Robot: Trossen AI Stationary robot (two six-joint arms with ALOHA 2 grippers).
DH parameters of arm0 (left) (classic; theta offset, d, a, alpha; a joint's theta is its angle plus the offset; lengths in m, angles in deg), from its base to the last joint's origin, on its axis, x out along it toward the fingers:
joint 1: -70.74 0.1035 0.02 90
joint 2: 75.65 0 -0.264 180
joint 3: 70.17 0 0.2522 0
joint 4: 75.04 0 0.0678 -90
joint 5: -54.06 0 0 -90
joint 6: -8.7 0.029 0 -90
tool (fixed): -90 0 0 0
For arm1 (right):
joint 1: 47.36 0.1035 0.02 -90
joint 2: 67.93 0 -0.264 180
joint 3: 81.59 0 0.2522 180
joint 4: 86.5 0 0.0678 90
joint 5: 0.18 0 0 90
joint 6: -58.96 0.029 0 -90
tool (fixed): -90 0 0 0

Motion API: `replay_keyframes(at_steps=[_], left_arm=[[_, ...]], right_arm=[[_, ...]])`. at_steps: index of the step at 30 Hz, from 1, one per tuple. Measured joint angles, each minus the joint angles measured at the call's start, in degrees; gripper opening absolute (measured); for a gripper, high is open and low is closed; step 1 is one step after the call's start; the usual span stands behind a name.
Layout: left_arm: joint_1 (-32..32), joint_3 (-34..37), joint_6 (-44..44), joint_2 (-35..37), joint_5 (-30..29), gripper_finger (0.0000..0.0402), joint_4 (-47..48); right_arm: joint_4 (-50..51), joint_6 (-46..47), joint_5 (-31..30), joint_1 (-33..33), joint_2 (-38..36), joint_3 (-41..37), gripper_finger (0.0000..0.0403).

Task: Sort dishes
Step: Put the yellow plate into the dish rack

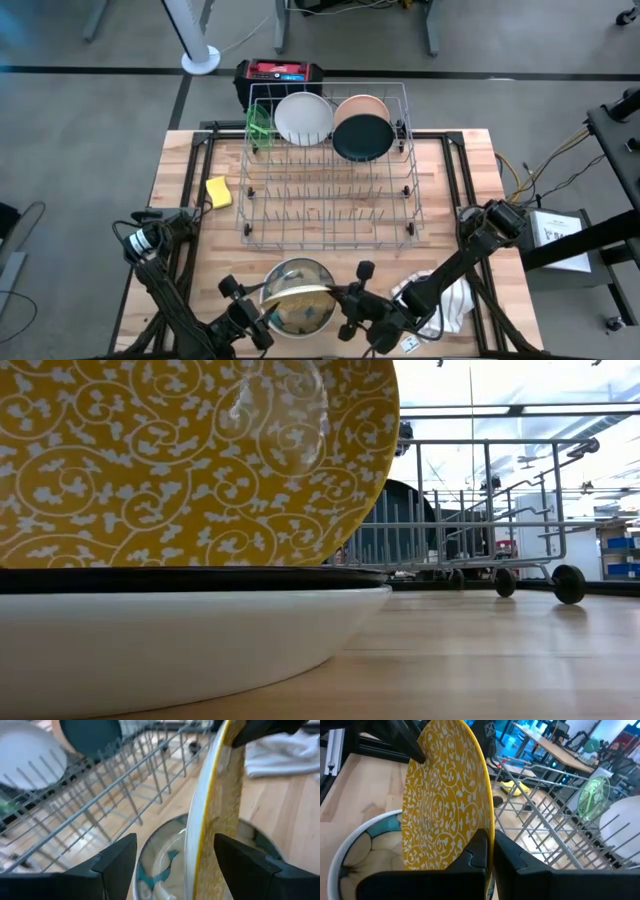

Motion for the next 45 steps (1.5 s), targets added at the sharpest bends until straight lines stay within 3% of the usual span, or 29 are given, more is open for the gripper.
replay_keyframes(at_steps=[4,13,17,27,38,45], left_arm=[[0.0,0.9,3.5,0.0,-3.6,0.0254,-4.2],[0.0,3.5,9.4,0.0,-3.6,0.0211,-11.8],[0.0,3.5,9.6,0.0,-3.7,0.0166,-11.6],[0.0,3.5,10.3,0.1,-3.8,0.0012,-11.4],[-0.1,-0.4,11.1,0.1,-3.3,0.0005,-9.3],[0.0,-6.4,12.3,0.1,-3.4,0.0003,-4.1]], right_arm=[[-1.1,-2.4,-1.1,0.3,0.0,0.0,0.0001],[-2.7,-3.8,-1.3,0.3,0.0,0.0,0.0001],[-2.8,-2.9,-1.3,0.3,0.0,0.0,0.0000],[-2.8,-0.8,-1.2,0.4,0.0,0.0,0.0000],[-3.0,0.8,-0.7,0.4,0.0,0.0,0.0001],[-3.9,2.9,-1.3,0.4,-0.1,0.0,0.0036]])
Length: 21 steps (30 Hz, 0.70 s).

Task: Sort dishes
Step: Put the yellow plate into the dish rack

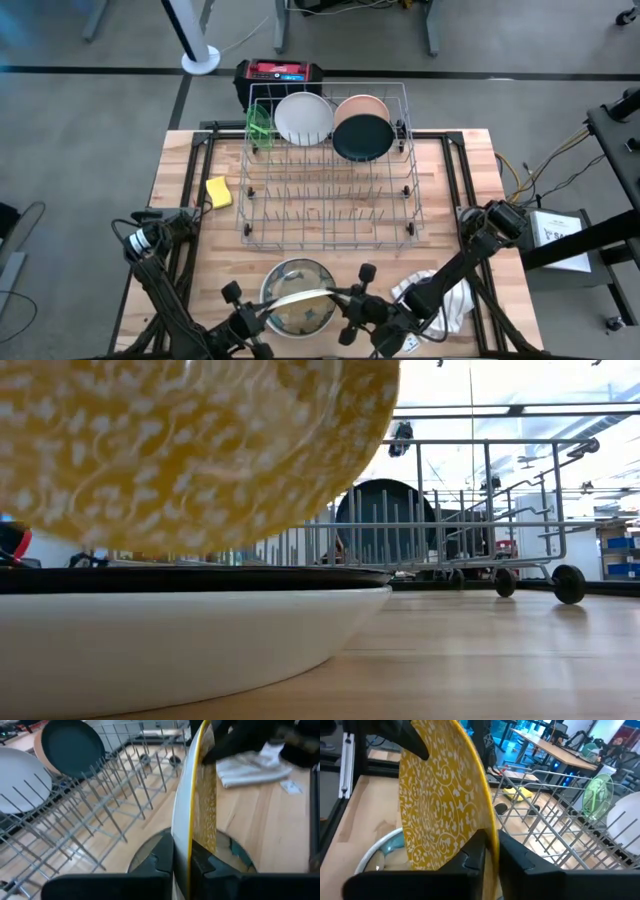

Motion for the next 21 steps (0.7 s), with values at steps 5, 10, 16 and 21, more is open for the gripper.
replay_keyframes(at_steps=[5,10,16,21], left_arm=[[0.1,-2.6,-0.5,0.0,-1.7,0.0002,2.2],[0.1,-4.7,-1.0,0.0,-2.6,0.0002,4.4],[0.0,-6.5,-5.3,0.0,-2.8,0.0001,9.7],[0.1,-7.8,-3.1,0.0,-2.3,0.0001,9.7]], right_arm=[[0.1,1.0,-0.3,-0.2,0.0,0.0,0.0074],[-0.1,1.7,-0.1,-0.2,-0.4,0.0,0.0107],[8.0,9.0,-0.1,0.4,-3.1,0.0,0.0141],[16.1,16.3,0.1,0.9,-4.6,0.0,0.0164]])
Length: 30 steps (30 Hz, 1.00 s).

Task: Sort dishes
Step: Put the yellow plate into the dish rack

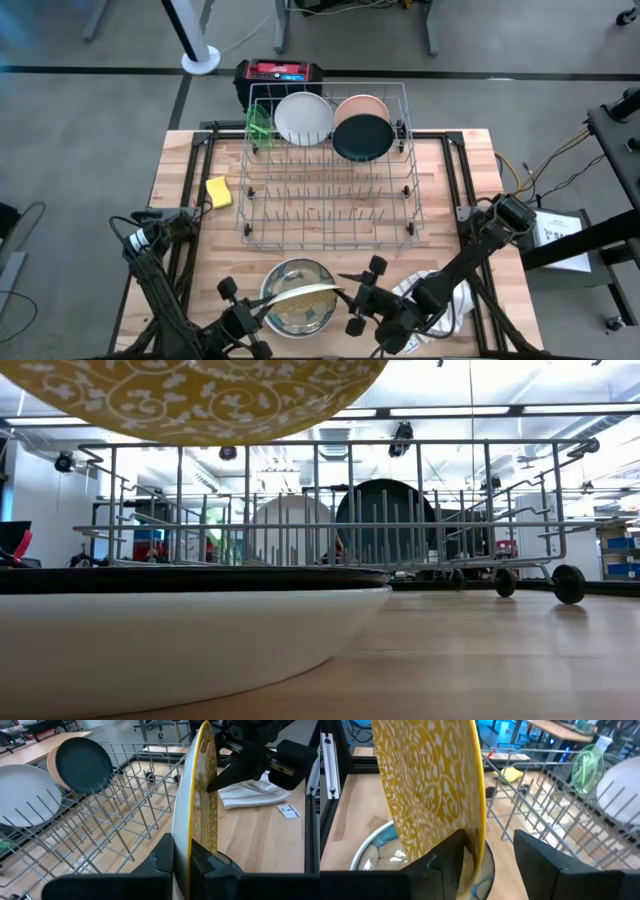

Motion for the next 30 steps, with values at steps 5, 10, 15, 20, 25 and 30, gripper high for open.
replay_keyframes(at_steps=[5,10,15,20,25,30], left_arm=[[0.1,-1.1,3.2,0.3,-0.3,0.0001,0.0],[0.6,-1.7,7.0,2.5,-0.5,0.0001,0.0],[1.7,0.0,10.3,6.6,-1.2,0.0001,0.0],[2.6,0.5,14.5,10.8,-3.3,0.0001,0.0],[3.7,0.5,18.8,16.5,-7.7,0.0001,0.0],[6.4,0.6,22.8,22.3,-9.8,0.0001,0.1]], right_arm=[[5.5,4.6,0.2,0.6,-1.2,0.0,0.0178],[9.6,7.1,0.0,1.8,-2.6,0.0,0.0184],[14.0,9.9,0.5,2.7,-3.9,0.0,0.0184],[21.6,16.7,0.6,3.3,-6.0,0.0,0.0186],[27.5,22.6,0.9,3.6,-7.4,-0.1,0.0187],[28.0,23.5,0.9,3.6,-7.6,-0.2,0.0186]])
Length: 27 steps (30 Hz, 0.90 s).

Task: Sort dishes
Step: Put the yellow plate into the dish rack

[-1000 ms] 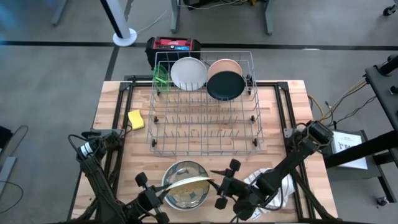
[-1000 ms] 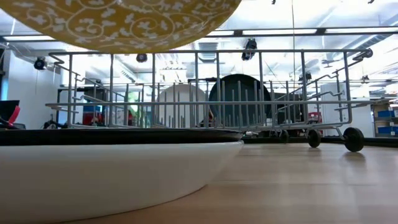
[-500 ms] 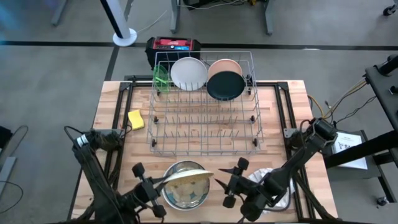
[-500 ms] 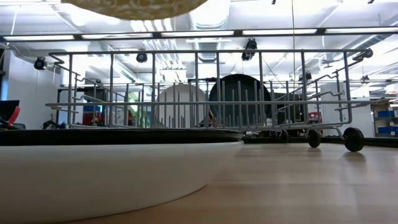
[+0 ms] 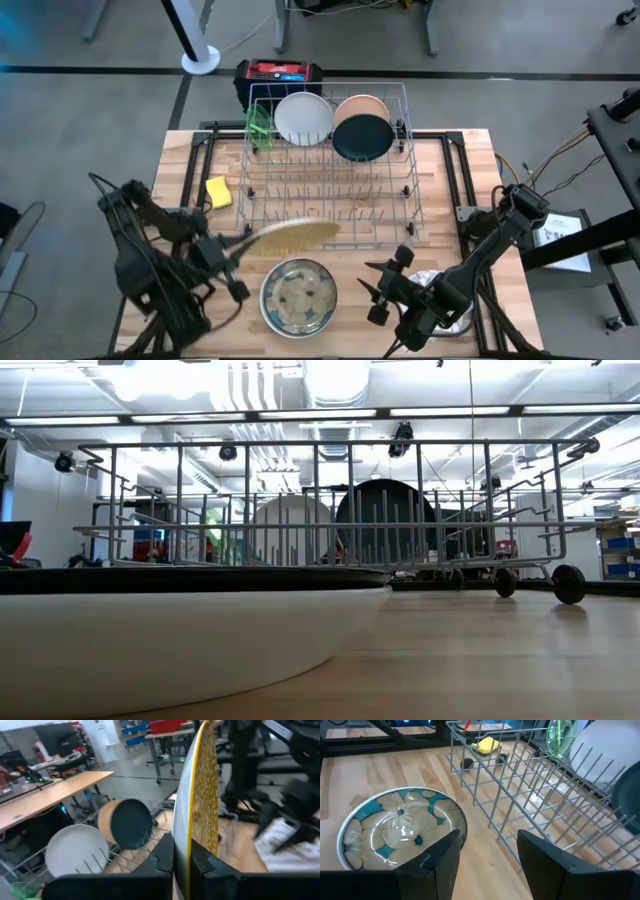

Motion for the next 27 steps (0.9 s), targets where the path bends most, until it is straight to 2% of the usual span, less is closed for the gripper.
replay_keyframes(at_steps=[4,18,23,27], left_arm=[[3.6,0.0,2.5,3.7,0.8,0.0001,0.0],[21.0,0.2,11.1,9.6,16.5,0.0001,0.0],[27.2,0.2,10.0,12.2,28.5,0.0001,0.1],[33.1,0.2,11.4,14.7,35.5,0.0001,0.1]], right_arm=[[1.3,1.4,0.0,0.0,0.0,0.0,0.0186],[2.6,5.0,0.0,0.0,0.0,-0.9,0.0186],[2.6,5.7,0.0,0.0,0.0,-1.4,0.0186],[2.6,5.9,0.1,0.0,0.0,-1.5,0.0186]])
